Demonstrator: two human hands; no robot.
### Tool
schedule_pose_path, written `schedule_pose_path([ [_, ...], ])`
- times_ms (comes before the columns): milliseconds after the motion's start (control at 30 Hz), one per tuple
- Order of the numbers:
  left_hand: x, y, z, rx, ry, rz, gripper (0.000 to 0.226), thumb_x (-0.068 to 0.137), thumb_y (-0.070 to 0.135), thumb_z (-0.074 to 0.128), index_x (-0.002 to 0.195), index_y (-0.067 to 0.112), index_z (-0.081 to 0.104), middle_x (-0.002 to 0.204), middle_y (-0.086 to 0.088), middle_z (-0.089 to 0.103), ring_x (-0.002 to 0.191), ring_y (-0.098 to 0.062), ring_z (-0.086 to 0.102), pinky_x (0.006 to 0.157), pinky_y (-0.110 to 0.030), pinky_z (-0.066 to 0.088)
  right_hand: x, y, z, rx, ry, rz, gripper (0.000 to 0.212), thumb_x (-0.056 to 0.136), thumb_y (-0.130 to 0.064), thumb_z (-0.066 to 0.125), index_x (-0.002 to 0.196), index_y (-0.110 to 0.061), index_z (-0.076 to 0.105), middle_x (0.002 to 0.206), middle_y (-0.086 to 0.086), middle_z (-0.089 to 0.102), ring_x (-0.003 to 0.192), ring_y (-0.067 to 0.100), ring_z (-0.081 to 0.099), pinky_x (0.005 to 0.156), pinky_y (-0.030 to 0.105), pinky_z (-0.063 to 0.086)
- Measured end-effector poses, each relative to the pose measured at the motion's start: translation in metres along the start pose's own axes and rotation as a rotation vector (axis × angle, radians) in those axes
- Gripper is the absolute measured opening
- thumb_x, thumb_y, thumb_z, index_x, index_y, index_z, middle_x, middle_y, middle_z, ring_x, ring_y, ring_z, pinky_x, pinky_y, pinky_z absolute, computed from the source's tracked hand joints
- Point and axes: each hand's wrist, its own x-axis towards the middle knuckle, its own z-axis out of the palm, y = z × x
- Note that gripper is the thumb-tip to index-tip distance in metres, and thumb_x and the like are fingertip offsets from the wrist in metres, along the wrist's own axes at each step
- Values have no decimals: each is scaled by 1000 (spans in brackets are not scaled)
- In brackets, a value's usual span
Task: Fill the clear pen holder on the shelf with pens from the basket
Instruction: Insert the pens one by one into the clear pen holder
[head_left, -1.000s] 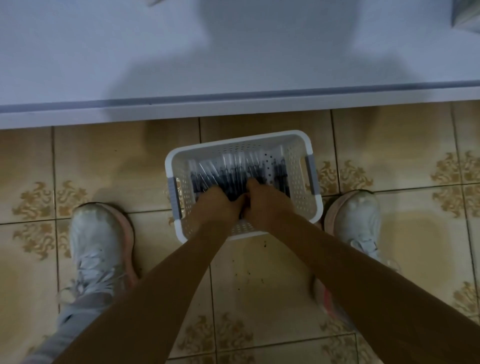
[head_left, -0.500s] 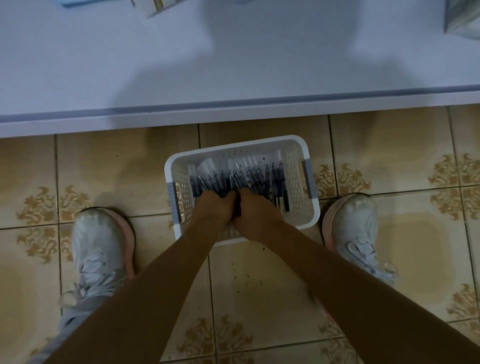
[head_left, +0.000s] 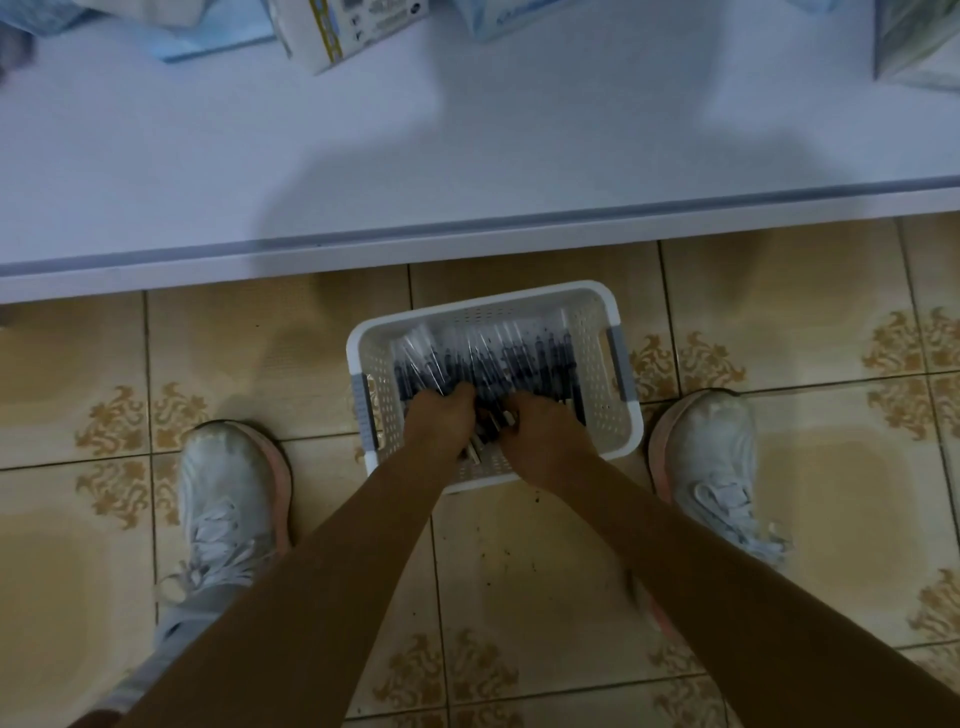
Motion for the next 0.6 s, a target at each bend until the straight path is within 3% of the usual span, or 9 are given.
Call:
schedule_pose_path([
  [100,0,-1,-4,61,14,31,37,97,18,48,61,11,44,57,-5,44,50,-15,41,47,-25,32,-1,-1,0,4,3,-12,28,93,-15,51,120,-6,56,110,14,63,95,26,61,76,33,51],
  [300,-3,0,-13,301,59,155,32,97,17,47,66,11,48,62,-5,48,53,-14,45,44,-25,31,-7,-4,-9,59,36,-30,34,96,-13,48,130,-10,49,118,12,61,102,24,59,83,33,50],
  [500,-15,-5,-14,247,107,190,33,98,19,44,66,11,49,61,-4,48,52,-13,44,44,-24,29,-17,-3,-10,66,81,-6,32,96,-14,47,127,-11,51,118,13,61,101,26,60,82,32,50],
  [600,-18,-1,-13,65,71,108,26,98,19,46,81,4,58,63,-5,53,48,-12,47,38,-20,34,-18,-2,-11,95,116,-12,29,96,-15,47,124,-11,55,113,12,63,96,26,61,79,32,50],
])
